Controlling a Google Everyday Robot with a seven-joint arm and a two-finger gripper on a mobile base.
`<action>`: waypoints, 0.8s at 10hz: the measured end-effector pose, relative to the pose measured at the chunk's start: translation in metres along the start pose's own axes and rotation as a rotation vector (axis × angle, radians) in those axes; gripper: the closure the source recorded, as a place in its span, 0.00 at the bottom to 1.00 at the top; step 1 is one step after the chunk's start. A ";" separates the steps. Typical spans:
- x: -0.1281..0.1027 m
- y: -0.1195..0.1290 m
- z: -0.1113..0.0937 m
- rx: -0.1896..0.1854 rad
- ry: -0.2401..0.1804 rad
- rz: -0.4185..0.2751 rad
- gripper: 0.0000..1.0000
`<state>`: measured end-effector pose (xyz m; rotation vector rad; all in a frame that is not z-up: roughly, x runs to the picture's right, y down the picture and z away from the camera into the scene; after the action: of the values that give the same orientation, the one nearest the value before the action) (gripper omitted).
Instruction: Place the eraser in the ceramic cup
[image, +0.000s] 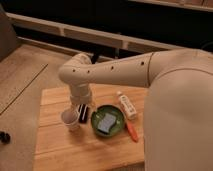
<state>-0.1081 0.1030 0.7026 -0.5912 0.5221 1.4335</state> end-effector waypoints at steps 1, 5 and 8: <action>0.000 0.000 0.000 0.000 0.000 0.000 0.35; 0.000 0.000 0.000 0.000 0.000 0.000 0.35; -0.002 0.002 -0.001 0.004 -0.008 -0.005 0.35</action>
<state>-0.1103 0.1010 0.7026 -0.5832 0.5174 1.4294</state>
